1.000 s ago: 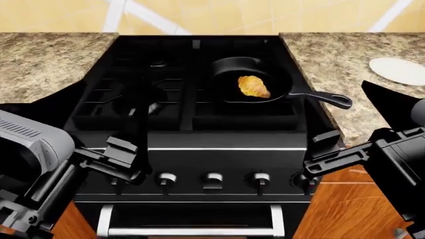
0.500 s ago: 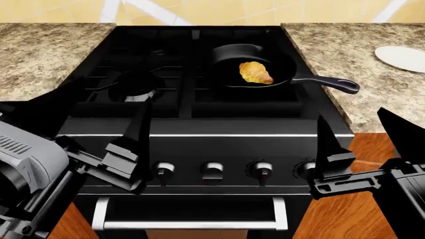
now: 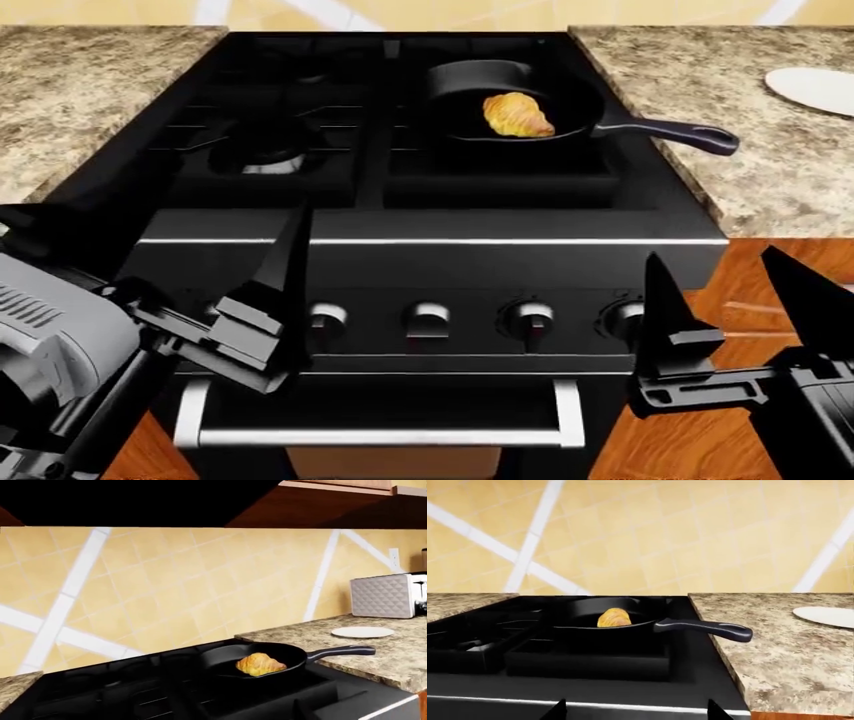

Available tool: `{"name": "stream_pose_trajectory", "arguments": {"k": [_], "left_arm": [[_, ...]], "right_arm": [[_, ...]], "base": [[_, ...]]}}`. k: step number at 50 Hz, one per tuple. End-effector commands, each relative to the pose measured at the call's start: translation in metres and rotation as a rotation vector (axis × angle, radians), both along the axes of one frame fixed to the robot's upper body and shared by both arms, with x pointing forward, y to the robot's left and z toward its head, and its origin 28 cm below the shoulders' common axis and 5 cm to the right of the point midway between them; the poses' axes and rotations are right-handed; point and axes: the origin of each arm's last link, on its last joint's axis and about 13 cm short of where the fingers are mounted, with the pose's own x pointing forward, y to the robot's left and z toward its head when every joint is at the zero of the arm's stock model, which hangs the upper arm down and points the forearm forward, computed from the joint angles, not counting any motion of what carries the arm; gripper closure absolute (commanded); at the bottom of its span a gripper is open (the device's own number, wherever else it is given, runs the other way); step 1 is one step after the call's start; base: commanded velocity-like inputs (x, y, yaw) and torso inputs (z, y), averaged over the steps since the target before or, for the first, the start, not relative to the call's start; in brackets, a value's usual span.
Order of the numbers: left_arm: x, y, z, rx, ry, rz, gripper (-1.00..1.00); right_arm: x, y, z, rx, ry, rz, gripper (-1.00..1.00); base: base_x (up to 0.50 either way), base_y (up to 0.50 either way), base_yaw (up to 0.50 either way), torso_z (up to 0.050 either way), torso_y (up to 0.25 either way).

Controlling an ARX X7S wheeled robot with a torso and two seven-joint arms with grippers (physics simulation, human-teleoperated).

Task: Pick the croissant and place it on the pan. Then turn on the stove to warm the croissant.

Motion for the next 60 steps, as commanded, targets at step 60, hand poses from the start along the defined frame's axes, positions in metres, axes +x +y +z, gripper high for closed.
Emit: {"name": "stream_pose_trajectory", "arguments": {"k": [60], "left_arm": [[0.001,-0.002,-0.007,-0.031,0.012,-0.053,-1.00]], "right_arm": [[0.008,0.000,-0.015,0.058,0.030,-0.004,-1.00]], "base": [[0.00,0.00,0.00,-0.050,0.000]]}}
